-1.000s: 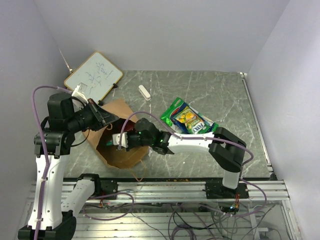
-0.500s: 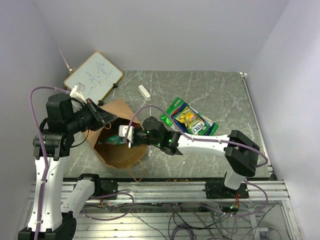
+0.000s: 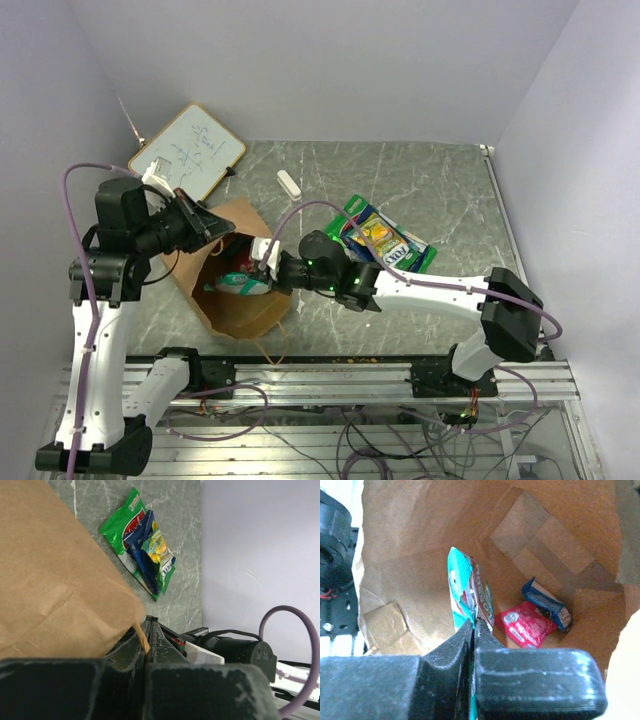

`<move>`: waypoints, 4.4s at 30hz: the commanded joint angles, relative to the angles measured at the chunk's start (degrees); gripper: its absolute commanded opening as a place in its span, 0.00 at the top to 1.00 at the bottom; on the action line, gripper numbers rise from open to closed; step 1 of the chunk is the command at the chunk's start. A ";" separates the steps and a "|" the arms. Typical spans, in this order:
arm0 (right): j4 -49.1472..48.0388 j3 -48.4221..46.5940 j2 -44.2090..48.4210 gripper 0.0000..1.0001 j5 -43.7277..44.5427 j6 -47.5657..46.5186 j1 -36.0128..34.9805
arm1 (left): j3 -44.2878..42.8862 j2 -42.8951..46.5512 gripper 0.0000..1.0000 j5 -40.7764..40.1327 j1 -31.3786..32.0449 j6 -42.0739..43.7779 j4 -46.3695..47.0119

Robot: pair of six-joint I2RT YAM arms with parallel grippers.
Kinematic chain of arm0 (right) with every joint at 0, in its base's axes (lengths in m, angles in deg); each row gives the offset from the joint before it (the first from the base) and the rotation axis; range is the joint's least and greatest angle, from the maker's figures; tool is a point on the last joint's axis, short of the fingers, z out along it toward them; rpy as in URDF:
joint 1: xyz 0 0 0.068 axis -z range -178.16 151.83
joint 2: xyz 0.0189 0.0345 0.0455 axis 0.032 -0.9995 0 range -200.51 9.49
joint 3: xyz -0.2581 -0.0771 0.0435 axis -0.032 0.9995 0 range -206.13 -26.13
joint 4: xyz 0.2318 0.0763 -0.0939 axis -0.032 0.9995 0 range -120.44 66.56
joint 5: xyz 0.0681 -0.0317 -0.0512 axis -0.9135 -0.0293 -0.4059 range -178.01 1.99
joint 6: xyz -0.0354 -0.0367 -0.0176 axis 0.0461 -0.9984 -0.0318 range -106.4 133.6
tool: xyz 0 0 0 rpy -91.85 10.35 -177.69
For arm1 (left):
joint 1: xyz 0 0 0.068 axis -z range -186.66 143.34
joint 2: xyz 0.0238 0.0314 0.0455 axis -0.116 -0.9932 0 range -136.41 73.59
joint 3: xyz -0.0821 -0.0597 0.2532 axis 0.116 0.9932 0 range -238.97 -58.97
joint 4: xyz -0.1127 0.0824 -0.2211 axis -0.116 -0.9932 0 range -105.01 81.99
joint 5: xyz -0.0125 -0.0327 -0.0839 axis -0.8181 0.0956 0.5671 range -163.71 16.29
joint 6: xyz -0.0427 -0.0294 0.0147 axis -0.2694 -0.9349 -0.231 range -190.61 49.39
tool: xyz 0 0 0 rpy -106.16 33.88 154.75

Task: Take the snacks out of the paper bag
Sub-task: Take out the snack from the paper bag, then place the snack at the center of the board.

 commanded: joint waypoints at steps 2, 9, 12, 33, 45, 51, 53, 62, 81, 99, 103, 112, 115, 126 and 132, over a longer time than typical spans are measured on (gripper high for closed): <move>4.68 -6.23 2.40 1.00 2.78 8.57 -0.08 | -1.78 -1.90 0.93 0.51 -0.12 -0.20 2.21; 18.08 -15.92 4.62 1.00 4.12 16.47 -0.11 | 0.99 -1.72 0.93 1.34 -0.13 -2.40 6.34; 21.22 -17.61 7.48 1.00 5.23 18.65 -0.09 | 1.77 -1.55 0.93 1.66 -0.13 -2.44 7.31; 54.82 -29.02 17.24 1.00 60.75 26.85 1.94 | 2.61 -1.95 0.93 0.85 -0.12 -2.53 7.16; 70.19 -30.35 14.35 1.00 60.05 40.63 17.30 | 2.30 -1.54 0.93 1.39 -0.13 -1.65 5.59; 77.38 -29.75 11.99 1.00 60.32 43.70 23.49 | 3.10 -1.46 0.93 1.99 -0.08 -2.05 6.28; 79.82 -30.02 10.63 1.00 60.68 45.34 25.19 | 3.62 -1.29 0.93 2.25 -0.13 -2.52 6.68; 80.99 -29.08 6.44 1.00 58.00 51.26 28.89 | 4.28 -0.74 0.93 2.59 -0.12 -3.13 6.93; 74.85 -33.84 -10.18 1.00 59.33 58.36 29.14 | 1.94 -1.46 0.93 1.69 -0.13 -2.69 6.06; 68.56 -33.95 -19.29 1.00 47.86 72.36 29.22 | 1.25 0.38 0.93 -0.69 -0.10 -1.21 2.35; 65.56 -30.57 -18.87 1.00 46.28 76.45 29.28 | -0.31 0.01 0.93 -1.41 -0.13 -0.73 1.57; 59.78 -24.90 -18.42 1.00 47.24 80.97 30.16 | -0.32 0.19 0.93 -0.98 -0.13 -0.39 0.99; 57.01 -22.83 -18.56 1.00 47.13 81.24 30.62 | -0.98 -0.22 0.93 -0.84 -0.08 0.28 0.64; 45.34 -14.62 -16.60 1.00 44.58 77.43 32.00 | -0.16 -0.16 0.93 1.43 -0.08 -0.18 1.39; 40.05 -10.30 -13.98 0.97 42.99 75.19 32.09 | 0.41 -0.05 0.93 2.61 -0.08 -0.18 1.59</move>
